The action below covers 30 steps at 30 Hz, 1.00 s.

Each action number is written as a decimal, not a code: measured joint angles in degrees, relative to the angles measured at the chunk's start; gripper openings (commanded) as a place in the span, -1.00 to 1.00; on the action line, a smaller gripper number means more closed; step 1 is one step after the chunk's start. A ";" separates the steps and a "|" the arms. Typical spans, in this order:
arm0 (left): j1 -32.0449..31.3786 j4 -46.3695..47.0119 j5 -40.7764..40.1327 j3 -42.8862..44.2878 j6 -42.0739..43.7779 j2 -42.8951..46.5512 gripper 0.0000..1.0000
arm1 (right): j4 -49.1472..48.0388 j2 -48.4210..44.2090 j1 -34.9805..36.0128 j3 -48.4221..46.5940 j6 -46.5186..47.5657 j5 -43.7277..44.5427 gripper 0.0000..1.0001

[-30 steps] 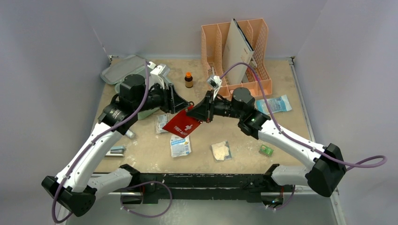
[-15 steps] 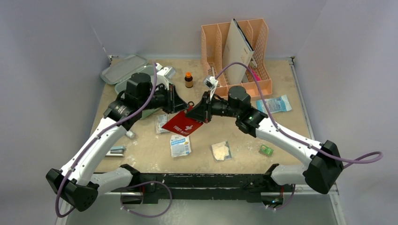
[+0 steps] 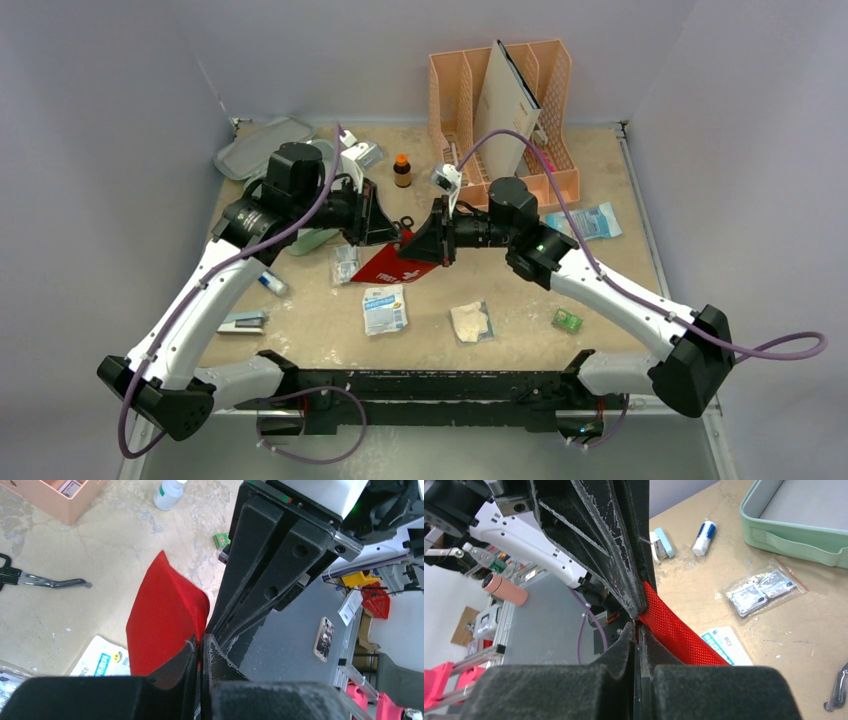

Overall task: Organize the medicine kit
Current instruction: Zip the medicine pouch.

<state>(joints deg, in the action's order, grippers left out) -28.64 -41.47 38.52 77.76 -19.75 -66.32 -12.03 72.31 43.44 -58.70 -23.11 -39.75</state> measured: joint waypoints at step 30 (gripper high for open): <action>0.02 -5.33 1.01 -0.26 12.02 3.15 0.13 | 10.49 -0.46 -0.35 -1.57 3.54 5.01 -1.00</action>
<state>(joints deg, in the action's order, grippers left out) -28.62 -46.81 39.53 77.49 -7.73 -63.18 -1.54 71.85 43.09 -60.27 -19.57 -34.74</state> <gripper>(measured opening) 0.558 0.008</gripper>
